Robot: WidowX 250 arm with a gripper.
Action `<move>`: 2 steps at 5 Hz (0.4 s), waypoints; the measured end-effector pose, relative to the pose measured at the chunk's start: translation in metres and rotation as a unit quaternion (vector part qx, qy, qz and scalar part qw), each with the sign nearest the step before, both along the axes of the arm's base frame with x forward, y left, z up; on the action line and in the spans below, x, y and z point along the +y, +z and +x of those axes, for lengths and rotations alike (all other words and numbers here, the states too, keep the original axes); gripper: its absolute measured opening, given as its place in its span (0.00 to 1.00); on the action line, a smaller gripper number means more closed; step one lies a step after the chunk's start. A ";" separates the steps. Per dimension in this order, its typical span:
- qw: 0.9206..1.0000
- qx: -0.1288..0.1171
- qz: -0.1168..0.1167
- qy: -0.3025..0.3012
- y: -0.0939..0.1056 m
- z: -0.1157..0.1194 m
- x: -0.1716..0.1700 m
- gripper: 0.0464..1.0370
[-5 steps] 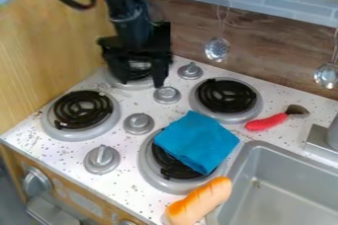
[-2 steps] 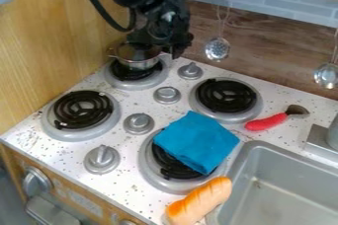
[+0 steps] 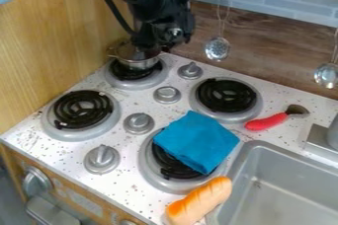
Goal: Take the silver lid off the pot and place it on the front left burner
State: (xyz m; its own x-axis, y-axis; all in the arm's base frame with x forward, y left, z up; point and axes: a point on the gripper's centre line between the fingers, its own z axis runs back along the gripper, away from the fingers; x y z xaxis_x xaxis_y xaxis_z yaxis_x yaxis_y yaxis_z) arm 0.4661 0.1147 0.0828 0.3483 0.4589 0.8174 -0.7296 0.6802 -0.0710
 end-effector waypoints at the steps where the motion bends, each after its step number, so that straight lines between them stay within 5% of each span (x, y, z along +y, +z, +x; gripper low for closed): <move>1: 0.998 -0.039 0.022 0.040 0.001 0.005 0.012 0.96; 2: 0.996 -0.043 0.051 0.064 -0.011 0.008 0.021 0.96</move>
